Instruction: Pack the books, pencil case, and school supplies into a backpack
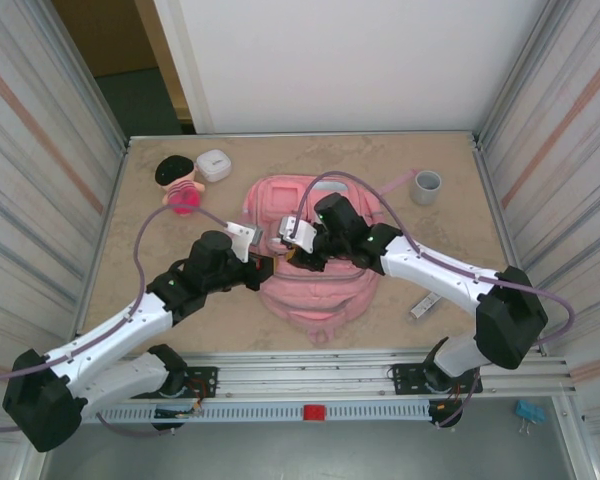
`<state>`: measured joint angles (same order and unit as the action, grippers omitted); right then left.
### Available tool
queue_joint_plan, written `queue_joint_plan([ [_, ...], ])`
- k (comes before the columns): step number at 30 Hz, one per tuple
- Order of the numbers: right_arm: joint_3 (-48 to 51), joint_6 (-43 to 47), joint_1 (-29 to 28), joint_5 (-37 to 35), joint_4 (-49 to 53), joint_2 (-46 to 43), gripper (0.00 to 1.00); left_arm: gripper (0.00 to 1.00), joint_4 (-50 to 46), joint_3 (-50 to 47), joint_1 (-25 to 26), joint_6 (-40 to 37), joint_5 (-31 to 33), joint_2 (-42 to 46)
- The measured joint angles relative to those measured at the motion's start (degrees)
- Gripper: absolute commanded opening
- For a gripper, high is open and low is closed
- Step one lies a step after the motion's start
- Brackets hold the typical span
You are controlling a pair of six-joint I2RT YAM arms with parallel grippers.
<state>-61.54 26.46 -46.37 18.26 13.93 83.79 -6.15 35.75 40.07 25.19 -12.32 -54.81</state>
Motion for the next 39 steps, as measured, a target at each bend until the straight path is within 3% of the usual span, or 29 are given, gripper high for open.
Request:
queue_joint_plan([
  [6,-0.09,2.38,0.72,2.47,1.27,-0.42,0.00,0.00,-2.05,0.22,-0.35,-1.62,3.13,0.35],
  [11,0.70,5.03,3.04,7.48,2.69,-3.19,0.00,0.00,-2.84,1.03,-4.09,-2.47,3.26,-0.94],
  [18,0.68,7.37,4.85,12.81,5.64,-4.55,0.00,0.00,-2.10,1.88,-7.34,-4.48,-0.59,-3.93],
  [25,0.68,8.15,5.57,13.09,5.90,-4.55,0.00,0.00,1.40,2.32,-10.49,-5.84,-6.45,-8.52],
  [27,0.68,8.11,5.62,12.59,5.84,-4.55,0.00,0.08,2.67,2.32,-11.15,-5.86,-7.89,-9.62],
  [33,0.68,7.41,5.62,12.41,6.32,-4.55,0.00,0.47,3.28,1.99,-13.62,-2.97,-6.60,-9.70],
  [39,0.68,6.56,5.62,14.45,8.31,-4.55,0.00,0.69,3.37,1.05,-15.32,-1.09,-5.92,-4.17],
])
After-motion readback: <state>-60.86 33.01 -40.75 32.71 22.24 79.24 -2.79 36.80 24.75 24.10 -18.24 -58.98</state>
